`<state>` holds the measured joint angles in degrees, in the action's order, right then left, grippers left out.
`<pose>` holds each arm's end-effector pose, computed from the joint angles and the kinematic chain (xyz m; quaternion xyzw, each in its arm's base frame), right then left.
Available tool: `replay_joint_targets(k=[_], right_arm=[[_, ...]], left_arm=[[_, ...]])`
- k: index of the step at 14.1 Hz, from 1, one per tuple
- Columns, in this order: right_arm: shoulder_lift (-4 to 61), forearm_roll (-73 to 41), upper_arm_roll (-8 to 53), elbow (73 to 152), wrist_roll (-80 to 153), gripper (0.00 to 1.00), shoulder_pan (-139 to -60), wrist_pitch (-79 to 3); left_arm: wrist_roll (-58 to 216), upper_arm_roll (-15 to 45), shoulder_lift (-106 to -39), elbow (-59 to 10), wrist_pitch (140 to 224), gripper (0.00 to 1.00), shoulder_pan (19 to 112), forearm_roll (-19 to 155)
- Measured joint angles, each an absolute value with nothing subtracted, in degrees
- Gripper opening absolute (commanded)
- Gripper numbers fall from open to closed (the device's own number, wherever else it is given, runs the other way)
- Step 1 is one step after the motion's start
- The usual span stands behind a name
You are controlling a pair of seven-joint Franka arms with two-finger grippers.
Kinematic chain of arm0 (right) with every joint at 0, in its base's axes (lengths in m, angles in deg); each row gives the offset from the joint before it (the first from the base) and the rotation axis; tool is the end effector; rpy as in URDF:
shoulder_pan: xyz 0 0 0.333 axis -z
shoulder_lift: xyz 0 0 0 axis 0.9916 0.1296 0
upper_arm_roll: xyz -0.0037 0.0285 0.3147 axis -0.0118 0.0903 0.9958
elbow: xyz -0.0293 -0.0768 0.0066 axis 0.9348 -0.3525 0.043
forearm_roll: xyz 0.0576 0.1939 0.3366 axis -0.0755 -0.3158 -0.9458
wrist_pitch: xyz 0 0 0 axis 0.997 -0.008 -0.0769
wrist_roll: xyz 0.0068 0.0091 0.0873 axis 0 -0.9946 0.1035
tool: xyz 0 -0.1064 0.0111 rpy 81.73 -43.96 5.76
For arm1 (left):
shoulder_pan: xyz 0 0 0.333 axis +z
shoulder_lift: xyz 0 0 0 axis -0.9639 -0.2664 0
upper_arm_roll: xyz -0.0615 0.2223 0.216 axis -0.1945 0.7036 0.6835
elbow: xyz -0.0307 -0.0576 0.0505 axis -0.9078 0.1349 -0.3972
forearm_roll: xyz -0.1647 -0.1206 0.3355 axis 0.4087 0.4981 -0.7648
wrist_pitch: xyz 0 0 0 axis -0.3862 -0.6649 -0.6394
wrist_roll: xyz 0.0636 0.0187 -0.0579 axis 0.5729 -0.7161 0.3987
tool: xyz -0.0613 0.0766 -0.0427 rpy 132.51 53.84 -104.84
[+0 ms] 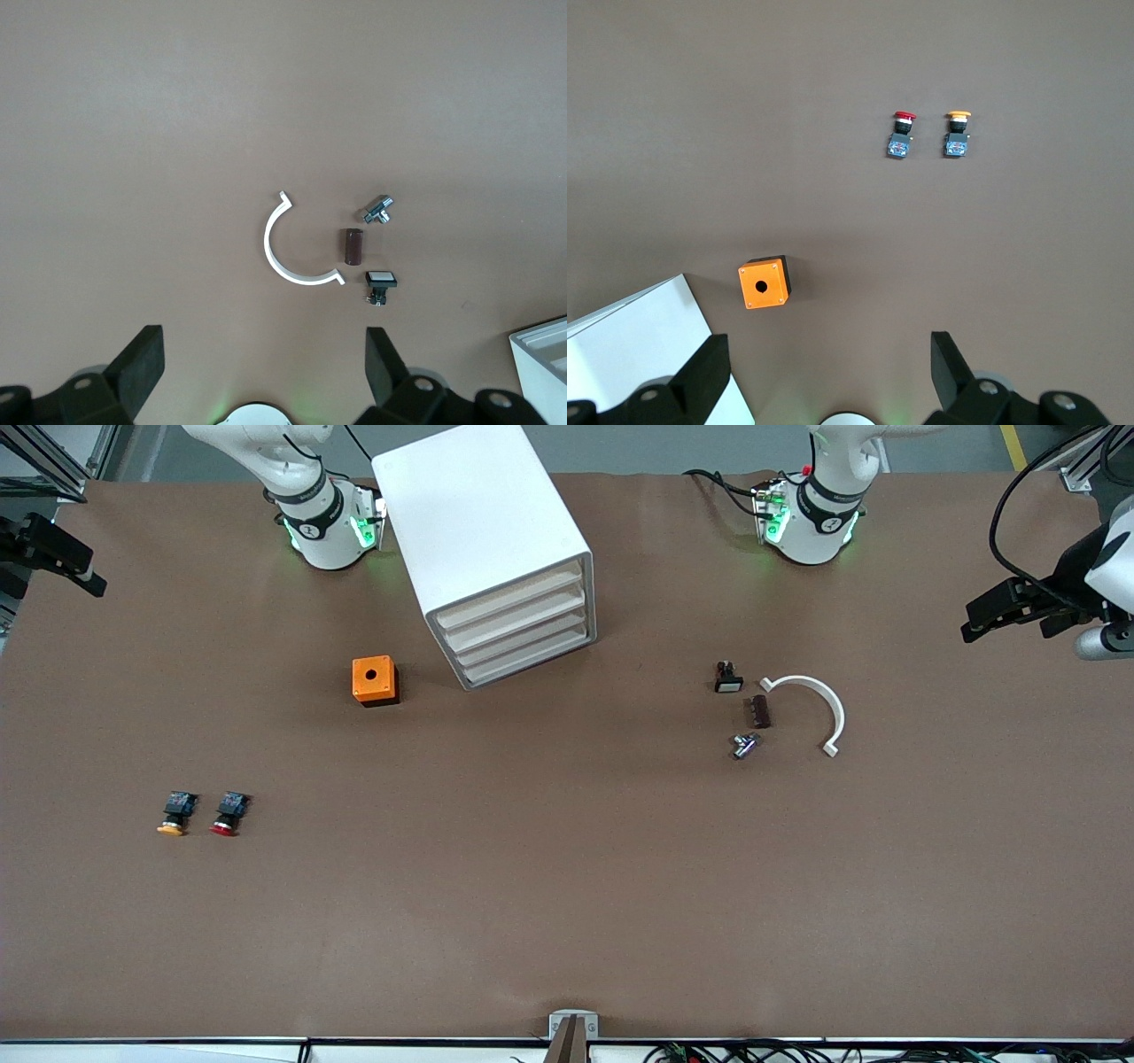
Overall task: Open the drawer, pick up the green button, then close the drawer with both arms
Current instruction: 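Reach the left gripper toward the white drawer cabinet's drawer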
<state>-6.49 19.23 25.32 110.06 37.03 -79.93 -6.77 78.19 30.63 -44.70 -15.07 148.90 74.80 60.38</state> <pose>0.4764 -0.0448 0.6735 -0.9997 0.0085 -0.0029 0.0231 0.5315 -0.0226 0.6326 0.9988 0.0306 -0.0365 0.0086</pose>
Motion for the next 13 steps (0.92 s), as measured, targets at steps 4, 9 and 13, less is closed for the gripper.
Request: replay_joint_targets(k=[4,9,13], right_arm=[[-6.49,19.30,25.23,110.06,37.03,1.00,-79.75,-6.77],[-6.49,19.31,25.21,110.06,37.05,1.00,-79.42,-6.54],[-6.49,19.31,25.21,110.04,37.67,1.00,-79.39,-6.42]], left_arm=[[78.18,30.63,-44.70,-15.07,148.90,1.00,74.80,60.38],[78.23,30.68,-45.65,-15.32,148.75,1.00,74.99,60.38],[78.23,30.58,-51.97,-15.58,152.09,1.00,74.76,60.38]])
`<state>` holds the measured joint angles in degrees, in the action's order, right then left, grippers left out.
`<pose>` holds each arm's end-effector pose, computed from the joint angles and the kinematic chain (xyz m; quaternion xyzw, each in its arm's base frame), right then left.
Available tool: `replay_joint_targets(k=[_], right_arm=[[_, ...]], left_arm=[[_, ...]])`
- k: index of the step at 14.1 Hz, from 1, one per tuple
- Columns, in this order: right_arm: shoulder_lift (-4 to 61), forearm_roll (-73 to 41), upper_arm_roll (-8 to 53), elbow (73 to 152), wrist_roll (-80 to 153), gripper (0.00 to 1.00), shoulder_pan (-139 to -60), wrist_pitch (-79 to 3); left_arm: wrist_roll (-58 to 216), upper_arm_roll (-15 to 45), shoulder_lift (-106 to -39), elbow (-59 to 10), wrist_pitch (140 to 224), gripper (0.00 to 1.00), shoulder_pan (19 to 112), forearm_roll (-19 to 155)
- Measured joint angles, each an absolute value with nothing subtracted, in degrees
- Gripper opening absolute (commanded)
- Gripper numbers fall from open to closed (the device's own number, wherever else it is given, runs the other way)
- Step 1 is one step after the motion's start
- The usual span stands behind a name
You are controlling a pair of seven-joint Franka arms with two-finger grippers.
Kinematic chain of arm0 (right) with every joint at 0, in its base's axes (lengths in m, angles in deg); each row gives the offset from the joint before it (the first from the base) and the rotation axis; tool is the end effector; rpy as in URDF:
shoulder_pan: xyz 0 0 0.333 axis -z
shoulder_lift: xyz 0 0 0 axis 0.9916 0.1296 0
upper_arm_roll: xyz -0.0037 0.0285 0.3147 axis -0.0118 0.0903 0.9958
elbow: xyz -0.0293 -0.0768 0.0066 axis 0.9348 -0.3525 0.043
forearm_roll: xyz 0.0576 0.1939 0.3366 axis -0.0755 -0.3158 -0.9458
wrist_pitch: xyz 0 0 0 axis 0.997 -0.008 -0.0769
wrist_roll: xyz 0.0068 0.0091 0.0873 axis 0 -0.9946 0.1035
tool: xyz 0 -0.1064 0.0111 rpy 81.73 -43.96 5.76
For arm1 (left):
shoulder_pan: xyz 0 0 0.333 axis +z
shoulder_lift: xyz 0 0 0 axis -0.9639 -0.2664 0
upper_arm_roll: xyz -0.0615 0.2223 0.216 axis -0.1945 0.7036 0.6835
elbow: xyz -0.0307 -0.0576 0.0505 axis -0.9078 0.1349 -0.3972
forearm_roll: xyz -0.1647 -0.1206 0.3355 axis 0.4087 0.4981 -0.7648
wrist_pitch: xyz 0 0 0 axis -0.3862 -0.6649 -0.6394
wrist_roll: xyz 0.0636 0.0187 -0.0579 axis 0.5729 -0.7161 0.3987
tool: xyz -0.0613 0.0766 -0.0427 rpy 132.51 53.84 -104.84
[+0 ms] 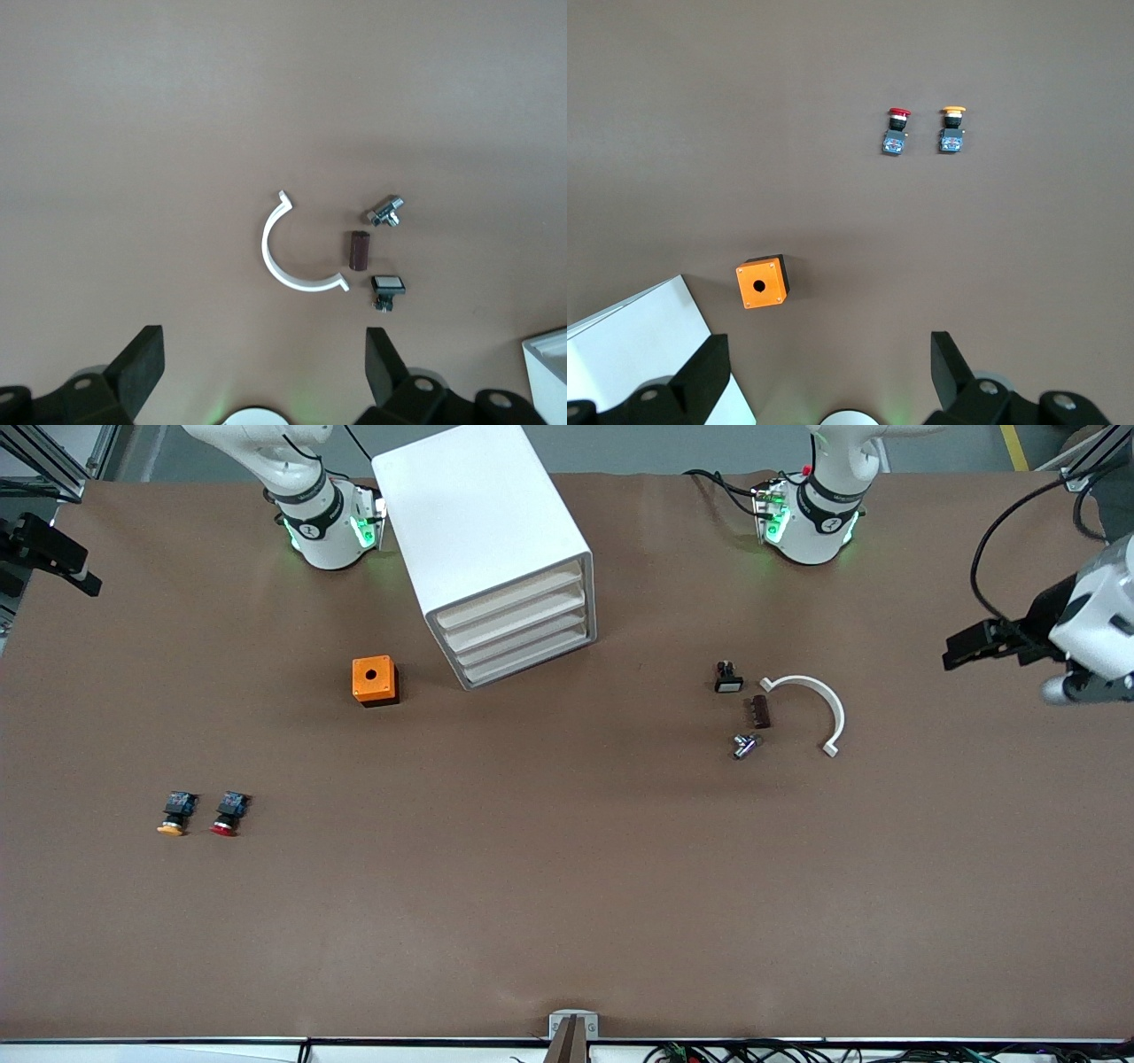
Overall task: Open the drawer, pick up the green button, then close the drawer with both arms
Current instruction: 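Reach the left gripper toward the white drawer cabinet's drawer, then grasp the drawer front with the left gripper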
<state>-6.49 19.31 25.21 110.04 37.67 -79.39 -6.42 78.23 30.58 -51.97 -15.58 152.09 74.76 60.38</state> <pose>0.4752 -0.0504 0.6731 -0.9995 0.0197 0.0000 0.0228 0.5712 -0.0235 0.5627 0.9965 0.0311 -0.0765 0.0085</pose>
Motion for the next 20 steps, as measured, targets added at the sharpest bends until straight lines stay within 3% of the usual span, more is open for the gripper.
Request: replay_joint_targets(k=[9,17,20], right_arm=[[-6.49,19.31,25.21,110.02,38.32,1.00,-79.38,-5.59],[-6.49,19.31,25.19,110.01,38.49,1.00,-79.10,-5.10],[-6.49,19.31,25.00,110.01,38.50,1.00,-78.32,-5.04]], left_arm=[[85.17,30.22,-65.57,-15.60,163.70,1.00,71.18,60.38],[116.67,29.90,-71.33,-15.33,163.61,1.00,59.54,60.87],[124.55,29.64,-73.90,-15.30,161.56,1.00,57.15,69.36]])
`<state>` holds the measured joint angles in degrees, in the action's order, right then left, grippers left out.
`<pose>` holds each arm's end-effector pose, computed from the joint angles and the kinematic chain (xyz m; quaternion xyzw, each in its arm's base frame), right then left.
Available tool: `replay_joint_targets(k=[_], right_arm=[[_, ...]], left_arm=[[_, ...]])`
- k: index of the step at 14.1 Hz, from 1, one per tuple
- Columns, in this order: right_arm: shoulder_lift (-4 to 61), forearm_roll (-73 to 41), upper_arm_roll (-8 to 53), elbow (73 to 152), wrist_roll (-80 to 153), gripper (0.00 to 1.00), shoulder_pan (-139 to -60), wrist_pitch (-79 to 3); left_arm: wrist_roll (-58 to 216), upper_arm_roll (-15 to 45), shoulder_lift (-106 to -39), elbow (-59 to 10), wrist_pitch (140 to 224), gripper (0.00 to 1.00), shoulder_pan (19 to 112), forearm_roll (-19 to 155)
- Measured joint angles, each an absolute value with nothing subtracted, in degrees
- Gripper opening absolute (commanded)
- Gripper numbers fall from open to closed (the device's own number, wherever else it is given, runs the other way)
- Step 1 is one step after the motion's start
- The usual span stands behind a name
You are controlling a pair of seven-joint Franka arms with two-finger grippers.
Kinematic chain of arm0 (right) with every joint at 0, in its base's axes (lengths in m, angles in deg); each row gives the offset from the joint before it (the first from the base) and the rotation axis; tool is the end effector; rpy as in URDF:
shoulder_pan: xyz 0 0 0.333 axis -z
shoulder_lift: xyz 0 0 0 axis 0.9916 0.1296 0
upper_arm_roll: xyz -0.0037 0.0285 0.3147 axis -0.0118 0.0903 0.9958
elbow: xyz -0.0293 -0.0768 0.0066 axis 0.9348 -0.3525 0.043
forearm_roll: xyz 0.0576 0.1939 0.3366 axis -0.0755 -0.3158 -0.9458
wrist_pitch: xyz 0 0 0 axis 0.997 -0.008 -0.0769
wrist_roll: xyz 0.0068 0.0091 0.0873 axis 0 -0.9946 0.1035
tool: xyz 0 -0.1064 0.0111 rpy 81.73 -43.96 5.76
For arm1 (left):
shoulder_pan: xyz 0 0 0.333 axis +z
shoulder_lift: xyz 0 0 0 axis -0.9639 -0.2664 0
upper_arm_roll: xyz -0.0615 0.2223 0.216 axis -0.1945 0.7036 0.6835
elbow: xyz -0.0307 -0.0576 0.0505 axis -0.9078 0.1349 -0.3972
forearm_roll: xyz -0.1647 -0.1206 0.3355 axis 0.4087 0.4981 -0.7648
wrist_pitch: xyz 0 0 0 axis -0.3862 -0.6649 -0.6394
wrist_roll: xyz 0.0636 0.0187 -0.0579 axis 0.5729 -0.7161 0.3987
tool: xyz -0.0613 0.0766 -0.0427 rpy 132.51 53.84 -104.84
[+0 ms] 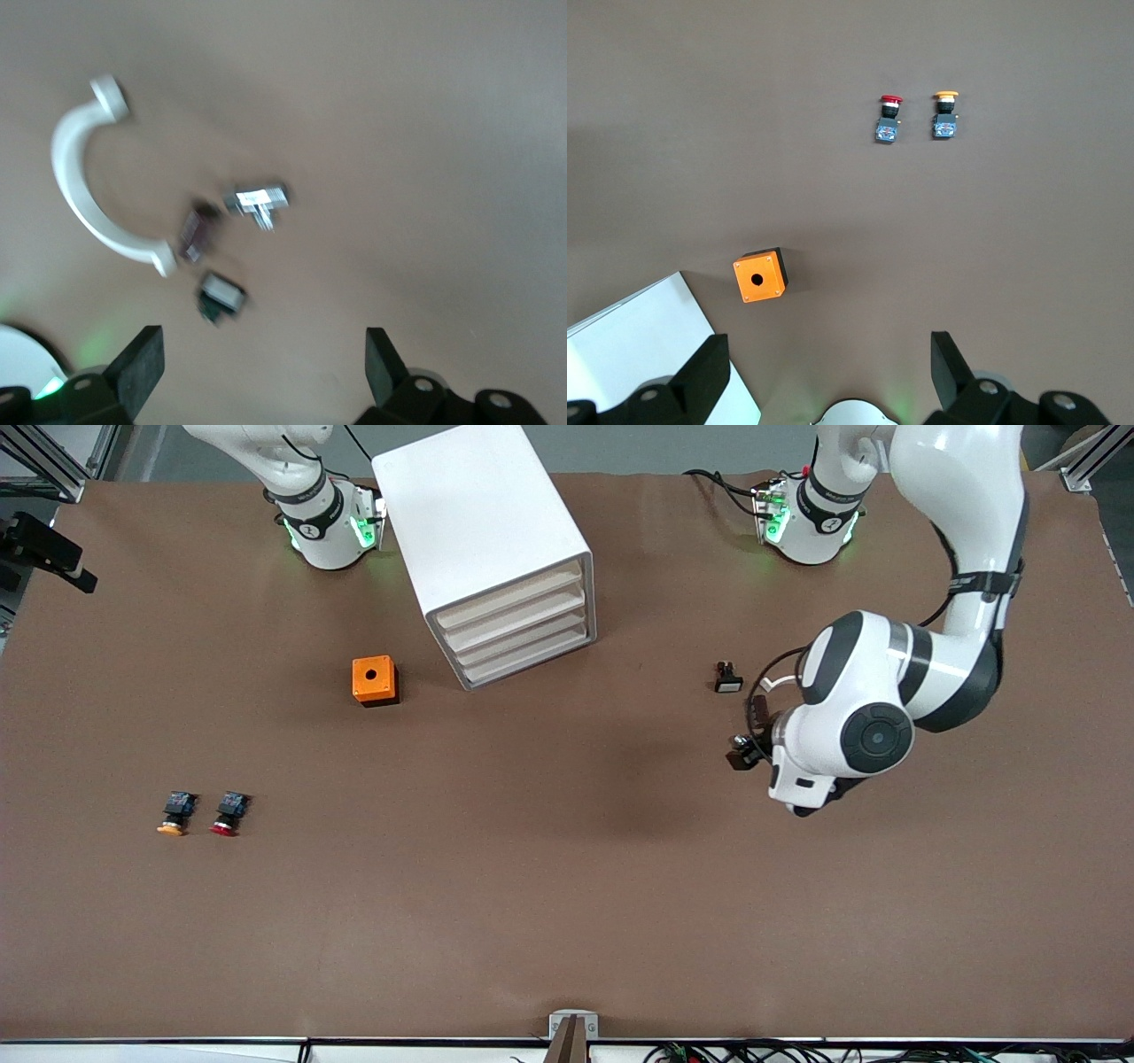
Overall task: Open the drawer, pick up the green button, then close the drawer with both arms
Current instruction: 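Grasp the drawer front with the left gripper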
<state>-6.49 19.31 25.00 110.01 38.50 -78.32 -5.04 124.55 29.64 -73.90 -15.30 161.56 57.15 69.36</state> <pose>0.4714 -0.0608 0.6712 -0.9989 0.0378 0.0116 0.0242 0.5942 -0.2387 0.3422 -0.9345 -0.2904 0.2040 0.0267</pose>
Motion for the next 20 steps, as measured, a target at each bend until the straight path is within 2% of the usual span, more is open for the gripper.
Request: replay_joint_targets(k=[4,8,12,20], right_arm=[[-6.49,19.31,25.01,110.02,39.75,1.00,-78.25,-4.95],[-6.49,19.31,25.52,110.01,41.92,1.00,-78.26,-4.84],[-6.47,19.31,25.91,110.01,41.99,1.00,-78.89,-4.79],[-6.47,19.41,25.74,110.01,40.44,1.00,-79.62,-4.93]], left_arm=[[135.86,27.82,-78.50,-14.78,161.27,1.00,56.47,83.12],[152.97,23.53,-85.07,-9.75,161.32,1.00,56.30,88.80],[165.86,23.04,-91.41,-7.10,160.80,1.00,56.33,98.16],[190.22,22.61,-101.87,-5.35,151.02,1.00,54.44,108.08]])
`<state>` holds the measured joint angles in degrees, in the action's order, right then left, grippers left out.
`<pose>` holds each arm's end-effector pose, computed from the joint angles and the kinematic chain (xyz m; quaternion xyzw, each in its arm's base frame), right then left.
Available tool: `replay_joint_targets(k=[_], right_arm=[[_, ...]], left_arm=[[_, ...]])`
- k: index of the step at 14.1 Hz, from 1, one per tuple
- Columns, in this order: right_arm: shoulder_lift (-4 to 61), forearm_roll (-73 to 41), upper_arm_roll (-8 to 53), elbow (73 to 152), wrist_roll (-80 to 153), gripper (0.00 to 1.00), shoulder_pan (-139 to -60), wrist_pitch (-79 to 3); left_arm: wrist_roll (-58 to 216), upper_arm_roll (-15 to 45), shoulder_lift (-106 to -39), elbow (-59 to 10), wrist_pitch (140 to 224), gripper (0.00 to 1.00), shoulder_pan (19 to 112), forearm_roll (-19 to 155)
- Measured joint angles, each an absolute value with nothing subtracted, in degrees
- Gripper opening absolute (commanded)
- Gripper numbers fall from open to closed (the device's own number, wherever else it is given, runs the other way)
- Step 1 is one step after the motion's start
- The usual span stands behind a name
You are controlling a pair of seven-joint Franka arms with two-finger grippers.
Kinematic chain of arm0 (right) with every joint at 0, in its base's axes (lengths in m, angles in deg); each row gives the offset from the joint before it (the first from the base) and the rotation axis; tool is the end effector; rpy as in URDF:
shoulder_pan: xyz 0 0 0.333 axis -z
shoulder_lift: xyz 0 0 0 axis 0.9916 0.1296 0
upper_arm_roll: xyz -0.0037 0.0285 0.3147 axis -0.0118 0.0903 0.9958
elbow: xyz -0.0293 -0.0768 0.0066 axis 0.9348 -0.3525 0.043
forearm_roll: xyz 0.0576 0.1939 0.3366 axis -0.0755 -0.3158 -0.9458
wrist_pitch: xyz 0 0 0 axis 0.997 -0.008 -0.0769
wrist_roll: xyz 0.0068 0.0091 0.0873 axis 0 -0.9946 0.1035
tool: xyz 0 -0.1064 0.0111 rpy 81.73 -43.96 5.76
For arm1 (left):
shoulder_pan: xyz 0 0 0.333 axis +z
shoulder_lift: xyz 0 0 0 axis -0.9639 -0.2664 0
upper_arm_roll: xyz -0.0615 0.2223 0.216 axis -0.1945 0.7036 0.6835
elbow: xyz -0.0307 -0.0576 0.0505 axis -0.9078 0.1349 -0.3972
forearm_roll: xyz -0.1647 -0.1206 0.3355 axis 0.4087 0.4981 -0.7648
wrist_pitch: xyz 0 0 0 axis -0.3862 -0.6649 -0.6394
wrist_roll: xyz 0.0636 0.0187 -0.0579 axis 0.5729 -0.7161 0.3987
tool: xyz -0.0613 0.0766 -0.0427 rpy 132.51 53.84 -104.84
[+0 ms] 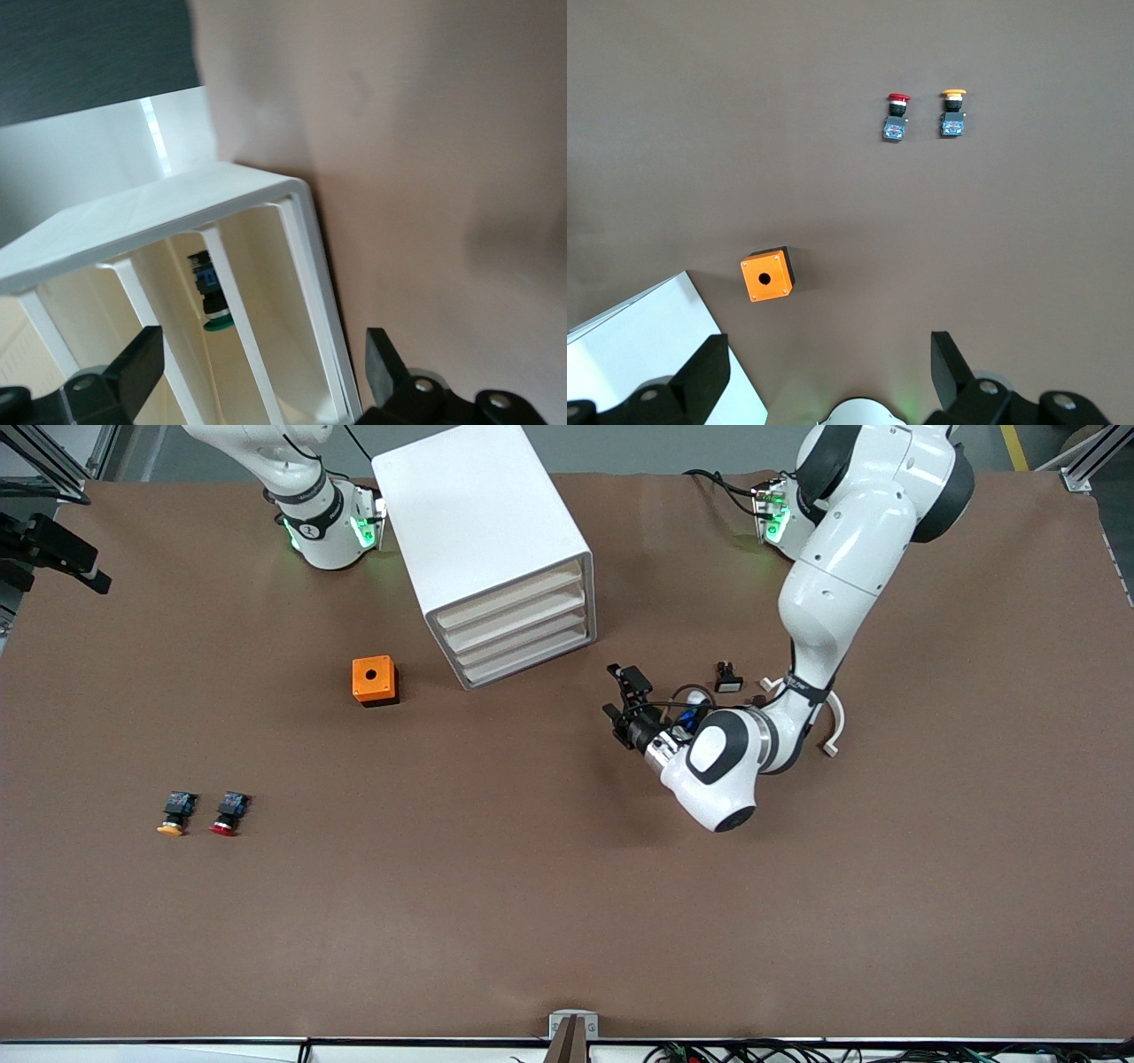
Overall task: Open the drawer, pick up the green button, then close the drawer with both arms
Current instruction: 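Grasp the drawer front with the left gripper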
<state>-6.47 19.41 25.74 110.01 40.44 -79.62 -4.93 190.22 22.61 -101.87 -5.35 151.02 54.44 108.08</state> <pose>0.4732 -0.0434 0.6709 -0.9990 0.0371 0.0136 0.0217 0.5229 -0.3839 0.1395 -0.4700 -0.6546 0.5462 0.2286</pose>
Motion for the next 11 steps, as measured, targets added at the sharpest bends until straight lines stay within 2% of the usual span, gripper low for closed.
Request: replay_joint_targets(k=[4,5,6,8,11], right_arm=[[-6.47,20.13,25.67,110.01,39.26,1.00,-79.62,-5.00],[-6.47,20.18,25.67,110.01,39.14,1.00,-79.62,-5.01],[-6.47,20.21,25.67,110.01,39.09,1.00,-79.62,-5.01],[-6.47,20.23,25.65,110.01,39.05,1.00,-79.62,-5.01],[-6.47,20.25,25.54,110.00,39.05,1.00,-79.62,-5.05]], left_arm=[[194.19,22.47,-104.67,-5.35,146.73,1.00,51.20,110.13],[194.40,22.47,-105.00,-5.35,145.67,0.95,50.55,110.13],[194.47,22.47,-105.27,-5.35,144.77,0.79,50.11,110.13],[194.47,22.47,-105.54,-5.35,143.83,0.55,49.83,110.17],[194.48,22.51,-105.61,-5.35,143.60,0.50,49.91,111.84]])
